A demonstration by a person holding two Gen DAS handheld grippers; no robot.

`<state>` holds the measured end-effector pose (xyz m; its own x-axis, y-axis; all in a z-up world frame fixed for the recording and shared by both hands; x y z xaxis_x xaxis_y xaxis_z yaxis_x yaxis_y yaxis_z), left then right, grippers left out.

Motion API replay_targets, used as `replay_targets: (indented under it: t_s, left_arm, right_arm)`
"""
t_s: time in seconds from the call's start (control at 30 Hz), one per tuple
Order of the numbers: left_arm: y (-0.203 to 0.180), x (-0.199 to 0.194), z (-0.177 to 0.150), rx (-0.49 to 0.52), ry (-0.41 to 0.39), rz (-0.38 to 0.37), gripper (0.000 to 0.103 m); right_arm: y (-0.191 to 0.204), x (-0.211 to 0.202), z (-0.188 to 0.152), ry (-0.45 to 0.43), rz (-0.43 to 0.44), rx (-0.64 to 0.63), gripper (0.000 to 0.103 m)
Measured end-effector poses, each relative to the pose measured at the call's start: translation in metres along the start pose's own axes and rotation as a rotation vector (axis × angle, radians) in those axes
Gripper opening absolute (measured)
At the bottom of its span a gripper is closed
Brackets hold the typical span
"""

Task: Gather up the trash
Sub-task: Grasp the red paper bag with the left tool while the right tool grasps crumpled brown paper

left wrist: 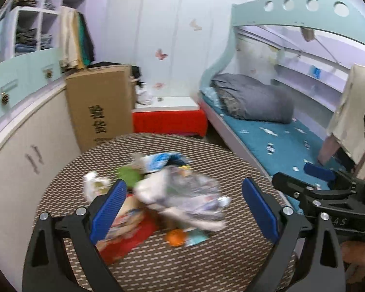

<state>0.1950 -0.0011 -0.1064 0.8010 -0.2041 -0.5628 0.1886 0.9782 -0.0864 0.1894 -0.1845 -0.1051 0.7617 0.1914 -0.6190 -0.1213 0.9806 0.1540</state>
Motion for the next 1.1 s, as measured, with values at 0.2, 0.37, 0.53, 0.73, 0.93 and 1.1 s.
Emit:
replay_targets:
  t_s: [0.2,0.37,0.53,0.73,0.93,1.1]
  left_arm:
    - [0.057,-0.001,-0.024,-0.018,0.03,0.068,0.094]
    - [0.092,0.009,-0.046,-0.052,0.077,0.1,0.094]
    - [0.108,0.024,-0.059,-0.07,0.113,0.076,0.094]
    - [0.107,0.055,-0.068,-0.036,0.171,0.042,0.094]
    - [0.103,0.085,-0.07,-0.021,0.204,-0.013,0.093]
    - [0.092,0.093,-0.071,-0.03,0.238,-0.073,0.06]
  right_arm:
    - [0.06,0.031,-0.018,0.061,0.019,-0.161,0.097]
    - [0.098,0.061,-0.035,0.114,0.029,-0.271,0.097]
    - [0.114,0.091,-0.04,0.13,-0.029,-0.36,0.097]
    - [0.114,0.111,-0.043,0.152,-0.061,-0.401,0.038]
    - [0.099,0.09,-0.035,0.121,-0.015,-0.394,0.016]
    - [0.065,0.068,-0.022,0.113,0.076,-0.256,0.01]
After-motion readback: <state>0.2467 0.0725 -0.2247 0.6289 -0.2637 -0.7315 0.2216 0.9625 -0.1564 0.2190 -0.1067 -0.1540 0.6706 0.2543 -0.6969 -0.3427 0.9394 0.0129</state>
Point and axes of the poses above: each gripper's, at about its wrist camera, not at the fingertips, and x roughly the way its jaws point, y to its left, z to its top, the point moved 4 cm from there along x, roughly the way its jaws point, and after that the axes turned 1 degree about -z, right-handed, at the moved point
